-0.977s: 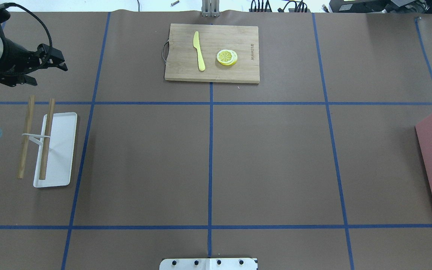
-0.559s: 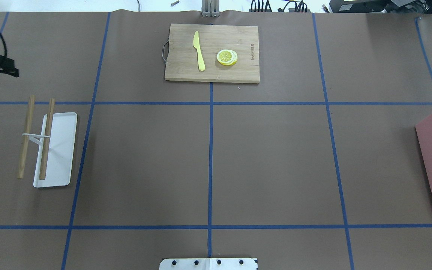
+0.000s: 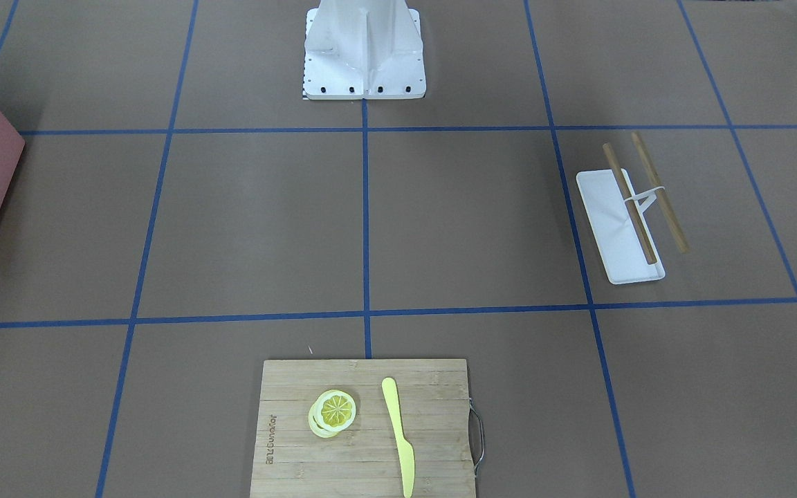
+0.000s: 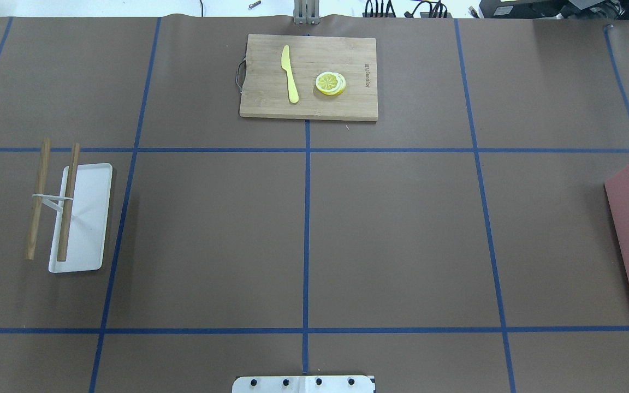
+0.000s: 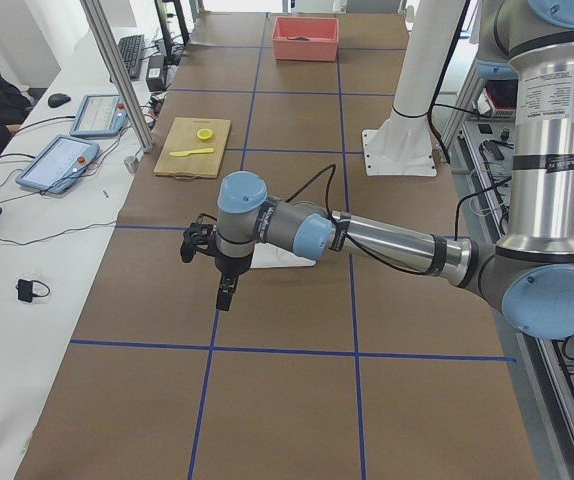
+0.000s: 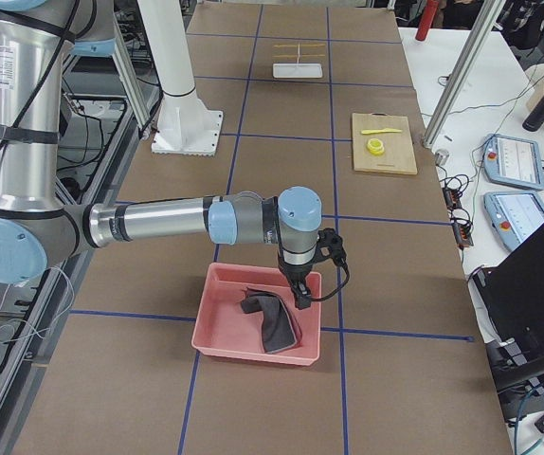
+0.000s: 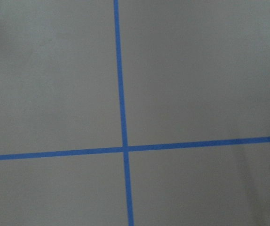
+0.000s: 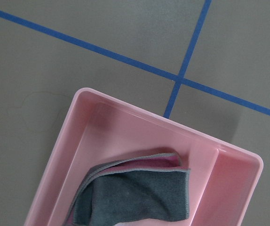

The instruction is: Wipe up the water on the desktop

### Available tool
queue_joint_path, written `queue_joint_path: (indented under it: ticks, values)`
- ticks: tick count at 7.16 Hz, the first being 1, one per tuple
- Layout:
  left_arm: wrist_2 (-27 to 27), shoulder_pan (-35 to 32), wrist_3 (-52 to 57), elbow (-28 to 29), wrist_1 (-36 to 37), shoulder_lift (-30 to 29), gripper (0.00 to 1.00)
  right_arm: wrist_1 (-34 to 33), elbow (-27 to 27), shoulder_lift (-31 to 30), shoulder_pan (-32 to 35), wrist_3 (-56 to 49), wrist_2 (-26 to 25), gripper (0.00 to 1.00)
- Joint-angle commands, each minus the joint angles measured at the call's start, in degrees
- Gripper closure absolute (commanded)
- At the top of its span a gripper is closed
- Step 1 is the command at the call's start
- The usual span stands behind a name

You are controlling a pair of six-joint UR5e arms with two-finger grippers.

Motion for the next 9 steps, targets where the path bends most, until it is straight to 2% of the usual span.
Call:
queue_joint_path:
  ticks: [1,2,3,5,9]
  values:
    - [-0.2,-1.8,7.6,4.7,1.0,2.9,0.02,-0.1,-0.6,0.1,0.0,5.4,3.8,0.0]
    - [0.3,-1.6,7.6,6.9,1.0,2.7,0.02,0.2,-2.3,0.1,0.0,5.4,7.6,0.0]
    - [-0.2,-1.6,6.3,7.4,1.3,1.2,0.02,0.3,-2.7,0.1,0.0,5.4,8.7,0.0]
    - [-3.6,-1.6,-0.3,5.9,1.0,0.9,0.02,0.4,-3.5,0.0,0.0,5.4,8.6,0.0]
    - [-3.5,-1.4,-1.0,6.6,1.0,0.5,0.02,0.4,-8.3,0.2,0.4,5.2,7.1,0.0]
